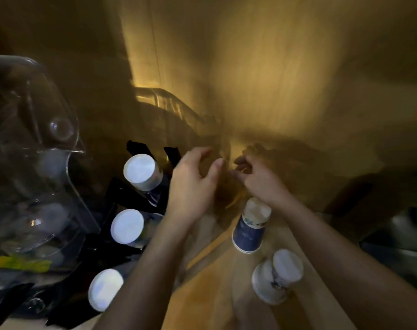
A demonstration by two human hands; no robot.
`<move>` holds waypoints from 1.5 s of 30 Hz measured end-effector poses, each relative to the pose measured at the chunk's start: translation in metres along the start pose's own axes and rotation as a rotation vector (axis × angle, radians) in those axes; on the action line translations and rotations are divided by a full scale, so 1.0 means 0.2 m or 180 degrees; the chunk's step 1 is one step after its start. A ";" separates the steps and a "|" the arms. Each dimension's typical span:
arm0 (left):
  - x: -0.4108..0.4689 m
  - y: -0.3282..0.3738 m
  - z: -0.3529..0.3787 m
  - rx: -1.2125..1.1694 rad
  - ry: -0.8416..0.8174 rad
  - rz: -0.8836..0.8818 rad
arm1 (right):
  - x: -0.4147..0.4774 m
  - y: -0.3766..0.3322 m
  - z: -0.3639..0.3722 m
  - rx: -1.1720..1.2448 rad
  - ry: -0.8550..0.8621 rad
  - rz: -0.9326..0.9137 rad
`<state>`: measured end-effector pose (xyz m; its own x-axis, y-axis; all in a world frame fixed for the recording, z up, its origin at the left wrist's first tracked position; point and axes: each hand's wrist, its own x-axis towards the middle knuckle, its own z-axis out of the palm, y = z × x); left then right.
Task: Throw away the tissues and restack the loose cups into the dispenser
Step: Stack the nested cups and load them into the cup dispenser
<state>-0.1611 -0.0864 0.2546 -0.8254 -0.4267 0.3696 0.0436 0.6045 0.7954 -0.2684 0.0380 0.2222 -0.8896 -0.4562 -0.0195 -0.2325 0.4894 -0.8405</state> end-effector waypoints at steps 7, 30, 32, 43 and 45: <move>-0.07 -0.26 0.46 -0.1774 -0.0887 -0.2171 | -0.12 0.43 -0.14 0.0299 -0.0516 0.0661; -0.14 -0.44 0.63 -0.1958 -0.1405 -0.2674 | -0.08 0.50 0.01 0.0224 -0.0221 0.0164; -0.11 -0.40 0.58 -0.2062 -0.1390 -0.2531 | -0.08 0.40 -0.03 0.0219 -0.0229 -0.0001; -0.01 -0.08 0.03 -0.2398 -0.0764 -0.1323 | -0.16 -0.24 -0.15 0.0604 0.0093 -0.0992; -0.02 -0.06 -0.09 -0.2536 -0.0591 -0.1202 | -0.17 -0.36 -0.13 0.0622 0.0179 -0.1218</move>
<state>-0.1486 -0.1038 0.2511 -0.9384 -0.3452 -0.0123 0.0715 -0.2288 0.9709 -0.2327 0.0378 0.2970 -0.7751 -0.5336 0.3384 -0.4758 0.1404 -0.8683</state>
